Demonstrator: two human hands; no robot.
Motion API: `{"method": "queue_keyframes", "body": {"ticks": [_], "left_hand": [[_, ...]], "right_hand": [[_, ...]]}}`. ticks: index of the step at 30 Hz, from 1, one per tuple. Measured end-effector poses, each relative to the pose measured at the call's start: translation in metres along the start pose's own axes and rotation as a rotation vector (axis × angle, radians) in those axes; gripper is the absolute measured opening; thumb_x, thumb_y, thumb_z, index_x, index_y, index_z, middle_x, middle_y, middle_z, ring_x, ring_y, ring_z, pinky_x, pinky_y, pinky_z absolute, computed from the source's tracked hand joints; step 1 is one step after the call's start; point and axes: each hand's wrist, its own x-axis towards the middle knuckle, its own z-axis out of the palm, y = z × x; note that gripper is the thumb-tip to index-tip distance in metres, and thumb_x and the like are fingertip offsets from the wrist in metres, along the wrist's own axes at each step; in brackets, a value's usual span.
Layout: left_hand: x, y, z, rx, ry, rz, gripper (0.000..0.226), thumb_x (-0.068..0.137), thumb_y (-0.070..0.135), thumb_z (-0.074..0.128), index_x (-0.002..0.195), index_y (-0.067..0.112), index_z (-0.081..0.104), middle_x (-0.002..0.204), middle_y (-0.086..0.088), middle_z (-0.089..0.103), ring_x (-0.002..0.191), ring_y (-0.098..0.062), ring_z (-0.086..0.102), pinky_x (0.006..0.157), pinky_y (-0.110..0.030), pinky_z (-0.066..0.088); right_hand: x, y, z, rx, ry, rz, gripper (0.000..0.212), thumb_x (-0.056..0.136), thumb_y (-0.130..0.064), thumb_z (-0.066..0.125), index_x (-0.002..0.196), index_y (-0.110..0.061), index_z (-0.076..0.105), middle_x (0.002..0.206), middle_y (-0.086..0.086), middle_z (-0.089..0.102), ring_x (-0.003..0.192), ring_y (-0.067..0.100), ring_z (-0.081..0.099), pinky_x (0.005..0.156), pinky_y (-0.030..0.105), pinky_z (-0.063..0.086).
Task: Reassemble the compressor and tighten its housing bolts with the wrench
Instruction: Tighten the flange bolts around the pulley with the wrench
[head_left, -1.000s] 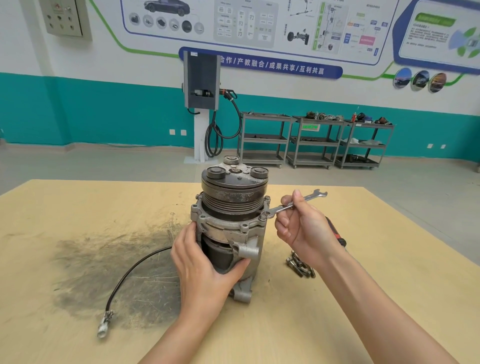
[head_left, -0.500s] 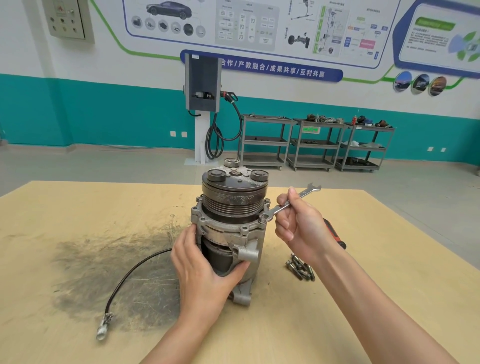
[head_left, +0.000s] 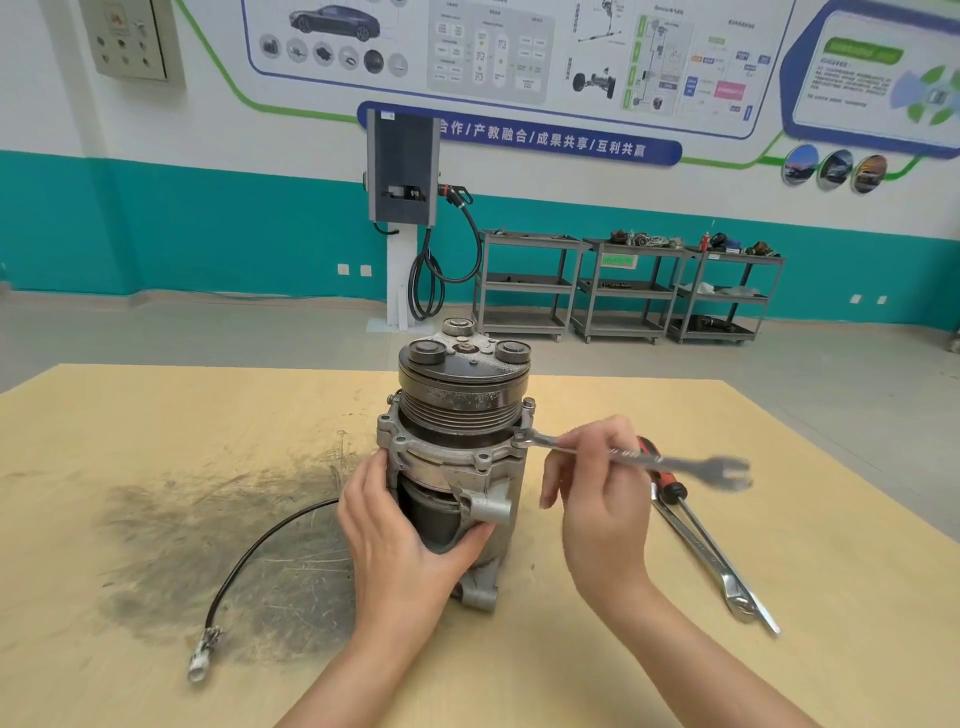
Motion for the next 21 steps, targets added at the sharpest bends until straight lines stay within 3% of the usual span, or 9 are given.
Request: {"method": "queue_keyframes", "body": {"ticks": [3,7,10,13,15,17,21], "left_hand": [[-0.001,0.001,-0.002,-0.009,-0.010,-0.002,0.118,0.056,0.050,0.083,0.147,0.000,0.028,0.146,-0.016,0.032,0.135,-0.026,0.024,0.111,-0.039,0.020],[-0.001,0.001,-0.001,-0.018,-0.007,0.000,0.118,0.055,0.052,0.081,0.147,0.001,0.028,0.146,-0.015,0.031,0.134,-0.025,0.024,0.111,-0.041,0.021],[0.000,-0.001,0.000,0.007,-0.002,0.006,0.118,0.056,0.048,0.086,0.146,0.001,0.028,0.145,-0.015,0.031,0.134,-0.025,0.025,0.110,-0.041,0.021],[-0.001,-0.002,0.000,0.011,0.001,0.012,0.118,0.056,0.046,0.089,0.147,0.003,0.027,0.146,-0.013,0.031,0.135,-0.029,0.025,0.111,-0.042,0.022],[0.000,-0.002,0.000,0.008,0.003,0.014,0.118,0.056,0.045,0.090,0.147,0.003,0.027,0.146,-0.013,0.030,0.136,-0.030,0.025,0.112,-0.042,0.022],[0.000,-0.002,0.001,0.009,0.006,0.014,0.119,0.055,0.043,0.091,0.147,0.002,0.028,0.146,-0.013,0.031,0.136,-0.029,0.025,0.112,-0.039,0.020],[-0.001,-0.001,0.001,-0.003,0.002,0.012,0.118,0.055,0.042,0.092,0.147,0.003,0.029,0.146,-0.012,0.031,0.135,-0.027,0.025,0.111,-0.039,0.021]], "right_hand": [[-0.004,-0.003,0.003,-0.314,-0.069,-0.325,0.029,0.104,-0.043,0.037,0.085,-0.024,0.047,0.059,-0.016,0.044,0.046,0.001,0.038,0.040,0.020,0.035],[0.003,-0.005,0.001,-0.502,-0.055,-0.514,0.029,0.105,-0.045,0.037,0.087,-0.025,0.048,0.058,-0.012,0.050,0.050,-0.004,0.036,0.043,0.015,0.036],[0.003,-0.006,0.000,-0.370,-0.052,-0.428,0.030,0.104,-0.046,0.035,0.089,-0.025,0.049,0.068,-0.017,0.049,0.052,0.005,0.049,0.043,0.032,0.045],[0.005,-0.009,0.001,-0.218,0.014,-0.366,0.029,0.105,-0.035,0.035,0.082,-0.023,0.049,0.063,-0.012,0.049,0.051,0.007,0.049,0.048,0.023,0.042],[0.010,-0.010,0.001,-0.105,0.047,-0.224,0.030,0.103,-0.029,0.031,0.079,-0.023,0.048,0.054,-0.002,0.050,0.050,0.008,0.049,0.053,0.014,0.039],[0.014,-0.008,-0.001,-0.040,0.080,-0.042,0.039,0.105,-0.034,0.026,0.076,-0.020,0.050,0.053,0.013,0.053,0.048,0.009,0.050,0.054,0.014,0.038],[0.022,0.001,-0.006,0.170,0.076,0.260,0.046,0.105,-0.040,0.026,0.076,-0.014,0.050,0.047,0.005,0.051,0.042,0.019,0.049,0.043,0.019,0.032]]}}
